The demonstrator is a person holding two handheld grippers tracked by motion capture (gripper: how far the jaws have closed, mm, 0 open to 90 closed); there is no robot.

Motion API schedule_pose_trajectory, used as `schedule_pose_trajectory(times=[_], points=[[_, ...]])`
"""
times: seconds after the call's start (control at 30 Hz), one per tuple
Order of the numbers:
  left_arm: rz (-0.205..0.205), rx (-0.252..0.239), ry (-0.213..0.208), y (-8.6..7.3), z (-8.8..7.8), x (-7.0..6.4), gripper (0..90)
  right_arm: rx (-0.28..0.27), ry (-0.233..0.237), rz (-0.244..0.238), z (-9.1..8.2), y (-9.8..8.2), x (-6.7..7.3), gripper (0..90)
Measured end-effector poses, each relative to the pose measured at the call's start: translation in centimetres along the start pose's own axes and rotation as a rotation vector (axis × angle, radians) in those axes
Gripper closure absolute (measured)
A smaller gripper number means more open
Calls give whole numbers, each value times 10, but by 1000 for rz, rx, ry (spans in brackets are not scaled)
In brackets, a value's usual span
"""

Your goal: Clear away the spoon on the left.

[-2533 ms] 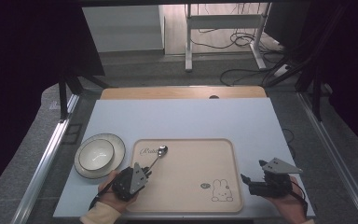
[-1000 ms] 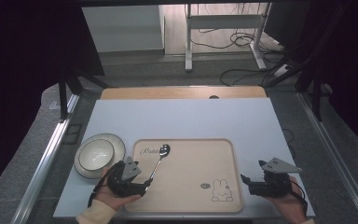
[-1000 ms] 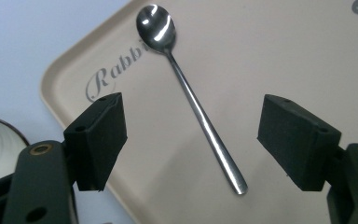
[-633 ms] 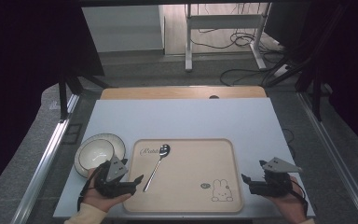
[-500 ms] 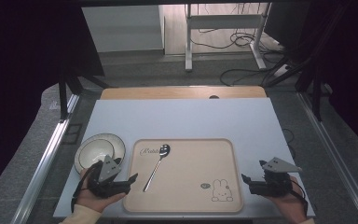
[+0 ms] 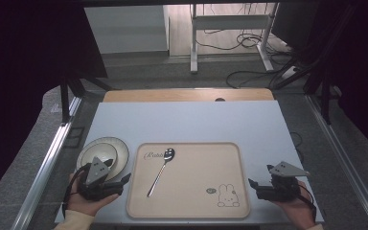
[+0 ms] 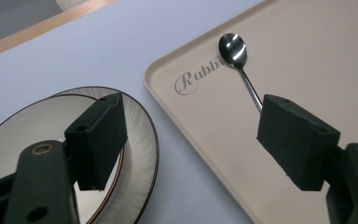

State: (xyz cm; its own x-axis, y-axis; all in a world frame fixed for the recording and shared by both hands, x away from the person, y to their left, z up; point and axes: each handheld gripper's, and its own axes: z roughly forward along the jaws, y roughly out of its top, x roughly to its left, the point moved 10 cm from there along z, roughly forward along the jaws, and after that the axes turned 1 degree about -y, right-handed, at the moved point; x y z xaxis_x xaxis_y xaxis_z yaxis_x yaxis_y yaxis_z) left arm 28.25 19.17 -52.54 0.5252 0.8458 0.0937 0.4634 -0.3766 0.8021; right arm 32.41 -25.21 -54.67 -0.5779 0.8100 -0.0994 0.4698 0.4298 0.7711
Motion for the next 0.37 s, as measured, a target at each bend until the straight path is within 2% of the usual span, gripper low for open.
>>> schedule_pose_trajectory(times=[0.37], points=[[14,9,-10,0,4,-3,241,-4,-4,8,-2,-1,-2,162]])
